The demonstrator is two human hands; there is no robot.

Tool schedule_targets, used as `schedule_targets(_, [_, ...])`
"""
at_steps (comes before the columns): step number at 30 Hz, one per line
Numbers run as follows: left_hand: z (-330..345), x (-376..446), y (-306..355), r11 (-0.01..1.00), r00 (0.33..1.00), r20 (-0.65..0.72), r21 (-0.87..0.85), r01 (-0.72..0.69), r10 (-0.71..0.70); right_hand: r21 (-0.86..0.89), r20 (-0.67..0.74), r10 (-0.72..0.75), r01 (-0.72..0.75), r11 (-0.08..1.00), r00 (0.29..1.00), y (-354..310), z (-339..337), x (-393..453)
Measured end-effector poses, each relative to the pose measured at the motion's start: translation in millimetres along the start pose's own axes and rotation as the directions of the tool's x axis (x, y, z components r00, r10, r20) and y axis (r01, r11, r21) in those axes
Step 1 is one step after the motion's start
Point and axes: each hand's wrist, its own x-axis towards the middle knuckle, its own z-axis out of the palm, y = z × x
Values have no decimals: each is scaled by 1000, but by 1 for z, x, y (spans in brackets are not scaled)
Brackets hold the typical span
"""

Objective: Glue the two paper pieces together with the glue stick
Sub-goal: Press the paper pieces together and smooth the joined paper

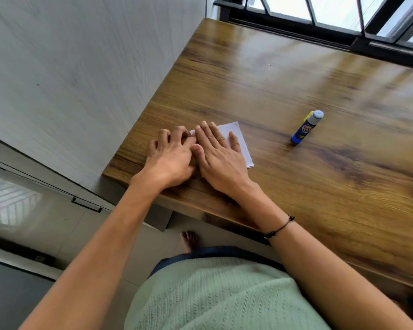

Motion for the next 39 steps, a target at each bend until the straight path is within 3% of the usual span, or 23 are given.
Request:
schedule_targets(6, [-1,2,1,999,998,46,16,37,-37,-170,-5,137,-136,976,991,23,-3,-6])
schedule_targets(10, [-2,3,3,998,997,56,39,55,-57,-189,-21,275,-274,943,961,46,-14,-17])
schedule_targets(13, [-5,3,5,997,996,60,34,64,-66,-189,-23,284,-283,940,959,48,-17,-21])
schedule_targets(18, [-9,21,22,995,981,-182,-89,54,-70,-184,-33,276,-277,943,961,47,-16,-21])
schedule_targets(21, [-7,36,42,998,977,-212,-62,-28,14,-178,-45,268,-272,946,962,47,-15,-22])
schedule_targets(24, [-9,49,53,1000,966,-256,19,-10,15,-170,-66,261,-268,948,963,47,-14,-26])
schedule_targets(28, [-15,63,57,998,986,-158,4,55,-54,-156,-91,253,-265,952,963,47,-11,-31])
schedule_targets(32, [-26,67,49,964,998,17,-257,60,-58,-128,-131,227,-244,961,965,48,-13,-33])
schedule_targets(35, [-37,59,42,838,991,128,-544,40,36,5,-195,209,-212,977,958,48,-17,-35])
schedule_targets(39, [-47,49,39,774,968,178,-633,-27,179,467,-310,296,-127,875,904,50,-34,-28])
